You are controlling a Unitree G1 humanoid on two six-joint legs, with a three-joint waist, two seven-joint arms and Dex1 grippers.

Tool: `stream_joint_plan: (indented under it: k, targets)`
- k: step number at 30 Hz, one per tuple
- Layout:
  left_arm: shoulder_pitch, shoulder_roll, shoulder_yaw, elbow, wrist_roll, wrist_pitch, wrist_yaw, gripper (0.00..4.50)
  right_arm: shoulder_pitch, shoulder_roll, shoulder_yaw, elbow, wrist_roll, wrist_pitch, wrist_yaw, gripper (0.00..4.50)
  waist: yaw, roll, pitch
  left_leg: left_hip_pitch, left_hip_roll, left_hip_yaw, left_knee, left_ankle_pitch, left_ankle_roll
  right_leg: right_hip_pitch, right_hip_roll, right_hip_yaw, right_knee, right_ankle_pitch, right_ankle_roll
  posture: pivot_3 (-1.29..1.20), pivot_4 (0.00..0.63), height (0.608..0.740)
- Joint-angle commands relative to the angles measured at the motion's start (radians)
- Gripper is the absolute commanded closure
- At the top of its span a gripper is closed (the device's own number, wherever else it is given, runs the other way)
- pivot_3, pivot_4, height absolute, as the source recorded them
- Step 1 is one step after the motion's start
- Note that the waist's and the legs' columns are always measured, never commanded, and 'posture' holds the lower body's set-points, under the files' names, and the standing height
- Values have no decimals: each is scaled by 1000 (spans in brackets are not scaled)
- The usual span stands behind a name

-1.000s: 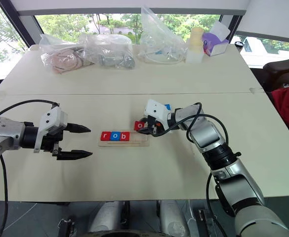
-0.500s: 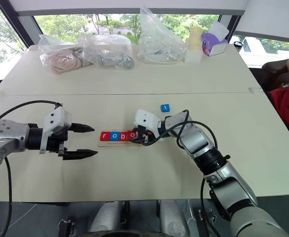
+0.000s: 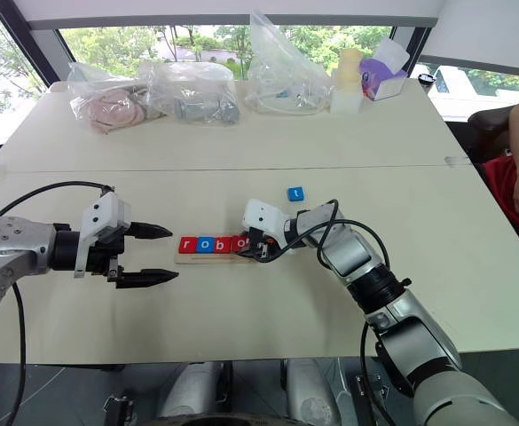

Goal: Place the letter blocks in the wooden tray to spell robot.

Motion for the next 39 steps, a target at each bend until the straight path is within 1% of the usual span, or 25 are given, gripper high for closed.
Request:
stream_joint_plan:
  k: [1, 2, 3, 4, 5, 6, 7, 12, 14, 16, 19, 21, 23, 27, 31, 34, 39]
  targets:
    - [-6, 0, 24, -8, -3, -17, -2, 0, -11, 15, 1, 4, -5, -14, 4, 2828, 0, 0, 0, 0, 0, 0, 0, 0, 0, 0, 0, 0, 0, 0, 0, 0, 150, 735]
    - [-5, -1, 24, -8, -2, -18, -1, 0, -11, 17, 1, 7, -6, -17, 3, 2264, 0, 0, 0, 0, 0, 0, 0, 0, 0, 0, 0, 0, 0, 0, 0, 0, 150, 735]
    - [-4, -2, 24, -9, -2, -19, 0, 0, -13, 20, -1, 11, -7, -19, 1, 1974, 0, 0, 0, 0, 0, 0, 0, 0, 0, 0, 0, 0, 0, 0, 0, 0, 150, 735]
    - [-4, -2, 24, -9, -2, -19, 1, 0, -16, 23, -5, 14, -9, -24, -4, 1420, 0, 0, 0, 0, 0, 0, 0, 0, 0, 0, 0, 0, 0, 0, 0, 0, 150, 735]
    - [-3, -3, 24, -9, -2, -19, 2, 0, -20, 27, -11, 18, -12, -32, -10, 983, 0, 0, 0, 0, 0, 0, 0, 0, 0, 0, 0, 0, 0, 0, 0, 0, 150, 735]
    - [-1, -2, 26, -9, -2, -20, 2, 0, -24, 28, -17, 19, -13, -36, -11, 400, 0, 0, 0, 0, 0, 0, 0, 0, 0, 0, 0, 0, 0, 0, 0, 0, 150, 735]
    - [1, -2, 27, -9, -2, -21, 2, 0, -27, 28, -20, 19, -13, -39, -11, 57, 0, 0, 0, 0, 0, 0, 0, 0, 0, 0, 0, 0, 0, 0, 0, 0, 150, 735]
    - [11, 0, 36, -12, -2, -24, 5, 0, -44, 11, -65, -4, -6, -51, -34, 57, 1, 0, 0, 0, 0, 0, 0, 0, 0, 0, 0, 0, 0, 0, 0, 0, 150, 735]
    - [13, 0, 39, -14, -3, -25, 6, 0, -52, 5, -103, -21, 14, -22, -45, 57, 1, 0, 0, 0, 0, 0, 0, 0, 0, 0, 0, 0, 0, 0, 0, 0, 150, 735]
    - [16, -3, 44, -19, -7, -25, 10, 0, -57, 5, -168, -48, 47, 44, -77, 57, 1, 0, 0, 0, 0, 0, 0, 0, 0, 0, 0, 0, 0, 0, 0, 0, 150, 735]
    - [-11, -38, 52, -21, -19, -26, 48, 0, -48, 21, -286, -94, 88, 186, -185, 57, 3, 0, 0, 0, 0, 0, 0, 0, 0, 0, -1, 0, 0, 0, 0, 0, 150, 735]
    - [-36, -67, 56, -14, -23, -23, 76, 0, -33, 48, -350, -128, 93, 272, -287, 57, 3, 0, 0, 0, 0, -1, 0, 0, 0, 0, -1, 0, 0, 0, 0, 0, 150, 735]
    - [-73, -103, 49, -1, -23, -25, 103, 0, 0, 85, -399, -166, 66, 334, -418, 57, 3, -1, 0, 0, 0, -1, 0, 0, 0, 0, -1, 0, 0, 0, 0, 0, 150, 735]
    - [-136, -155, 15, 34, -1, -37, 130, 0, 72, 135, -419, -198, 22, 358, -578, 57, 3, -1, 0, 0, -1, -1, -1, 0, 0, 0, -1, 0, 0, 0, 0, 0, 150, 735]
    - [-200, -190, -37, 76, 30, -58, 128, 0, 76, 219, -489, -141, 14, 392, -749, 57, -2, 0, 0, 0, -1, 1, -1, 0, 0, -1, 0, 1, 0, 0, 0, 0, 150, 735]
    - [-228, -188, -65, 97, 45, -66, 100, 0, 63, 247, -510, -83, 14, 373, -811, 57, -1, 0, 0, 0, -1, 1, -1, 0, 0, -1, 1, 1, 1, 0, 0, 0, 150, 735]
    - [-245, -194, -69, 121, 58, -75, 91, 0, 36, 268, -501, 12, 37, 332, -819, 57, -2, 0, 0, 0, -1, 1, -2, 0, 0, -1, 0, 1, 0, 0, 0, 0, 150, 735]
